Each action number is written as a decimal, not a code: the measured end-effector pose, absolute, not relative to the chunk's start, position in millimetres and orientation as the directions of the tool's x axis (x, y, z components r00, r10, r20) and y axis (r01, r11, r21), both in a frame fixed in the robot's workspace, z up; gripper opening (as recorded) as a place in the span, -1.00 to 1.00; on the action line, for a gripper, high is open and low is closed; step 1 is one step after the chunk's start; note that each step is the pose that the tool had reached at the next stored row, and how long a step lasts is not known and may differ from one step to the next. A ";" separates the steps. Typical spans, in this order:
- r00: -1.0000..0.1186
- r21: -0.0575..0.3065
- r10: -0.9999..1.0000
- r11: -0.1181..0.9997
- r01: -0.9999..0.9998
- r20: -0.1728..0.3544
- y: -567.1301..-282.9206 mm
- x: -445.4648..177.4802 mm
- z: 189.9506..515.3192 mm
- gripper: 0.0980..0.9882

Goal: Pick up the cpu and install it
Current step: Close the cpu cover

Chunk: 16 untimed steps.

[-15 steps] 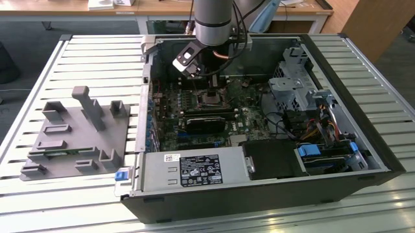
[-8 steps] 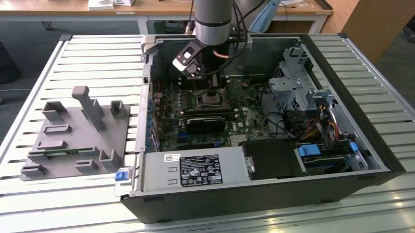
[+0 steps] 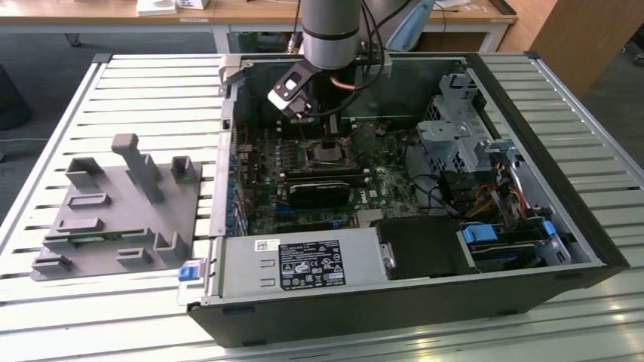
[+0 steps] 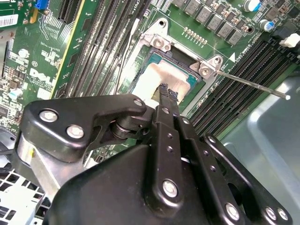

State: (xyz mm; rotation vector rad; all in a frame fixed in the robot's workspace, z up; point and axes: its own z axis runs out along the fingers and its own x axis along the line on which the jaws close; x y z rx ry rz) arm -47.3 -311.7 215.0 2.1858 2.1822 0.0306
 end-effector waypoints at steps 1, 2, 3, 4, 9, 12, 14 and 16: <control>0.002 0.051 1.000 -0.001 0.999 -0.023 -311.7 -47.3 215.4 -0.98; 0.002 0.051 1.000 -0.001 0.999 -0.023 -311.7 -47.3 215.7 -0.98; 0.002 0.051 1.000 -0.001 0.999 -0.023 -311.7 -47.3 216.1 -0.98; 0.002 0.051 1.000 -0.001 0.999 -0.023 -311.7 -47.3 216.6 -0.98; 0.002 0.051 1.000 -0.001 0.999 -0.023 -311.7 -47.3 219.0 -0.98; 0.002 0.051 1.000 -0.001 0.999 -0.023 -311.7 -47.3 220.8 -0.98; 0.002 0.051 1.000 -0.001 0.999 -0.023 -311.7 -47.3 221.9 -0.98; 0.002 0.051 1.000 -0.001 0.999 -0.023 -311.7 -47.3 223.1 -0.98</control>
